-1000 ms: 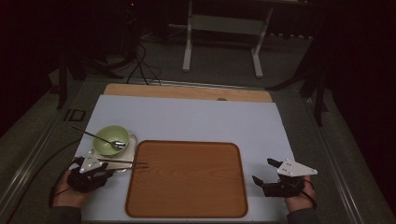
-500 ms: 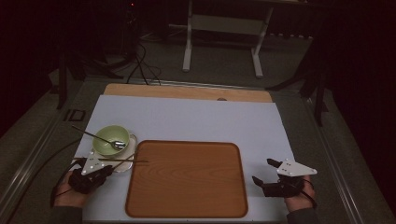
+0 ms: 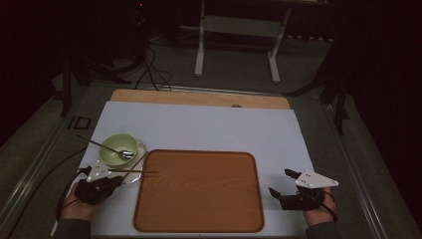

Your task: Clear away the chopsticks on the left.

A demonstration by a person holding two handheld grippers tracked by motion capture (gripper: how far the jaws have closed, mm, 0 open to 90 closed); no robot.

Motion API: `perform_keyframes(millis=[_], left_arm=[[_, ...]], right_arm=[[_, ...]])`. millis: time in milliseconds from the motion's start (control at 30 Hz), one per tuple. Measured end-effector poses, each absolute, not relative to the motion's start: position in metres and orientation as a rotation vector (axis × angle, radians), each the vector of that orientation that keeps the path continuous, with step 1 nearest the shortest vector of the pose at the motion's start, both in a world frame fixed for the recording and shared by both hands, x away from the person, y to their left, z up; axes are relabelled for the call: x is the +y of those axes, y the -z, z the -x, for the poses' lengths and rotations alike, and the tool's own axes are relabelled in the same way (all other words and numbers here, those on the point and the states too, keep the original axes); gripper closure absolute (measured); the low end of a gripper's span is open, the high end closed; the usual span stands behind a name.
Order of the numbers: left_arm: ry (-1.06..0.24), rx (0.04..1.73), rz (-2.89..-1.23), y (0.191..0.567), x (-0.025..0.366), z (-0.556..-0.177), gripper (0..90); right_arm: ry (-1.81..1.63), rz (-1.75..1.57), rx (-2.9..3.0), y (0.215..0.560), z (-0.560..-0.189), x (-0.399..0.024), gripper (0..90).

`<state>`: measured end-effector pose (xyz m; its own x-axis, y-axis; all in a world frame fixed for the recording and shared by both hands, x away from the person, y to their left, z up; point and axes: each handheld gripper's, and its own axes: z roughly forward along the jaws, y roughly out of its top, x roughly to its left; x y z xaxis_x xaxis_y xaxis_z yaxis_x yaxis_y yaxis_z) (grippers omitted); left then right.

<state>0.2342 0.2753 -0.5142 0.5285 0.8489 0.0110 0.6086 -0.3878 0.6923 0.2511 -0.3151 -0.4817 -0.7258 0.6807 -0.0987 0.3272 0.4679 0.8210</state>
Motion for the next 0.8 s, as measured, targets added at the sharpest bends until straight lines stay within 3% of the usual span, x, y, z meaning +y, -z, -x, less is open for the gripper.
perform_keyframes(millis=[800], left_arm=[[-0.458,1.177,-1.997,0.484,0.256,-0.227,86.4]], right_arm=[[-1.164,-0.842,2.301,0.481,-0.251,-0.316,14.4]])
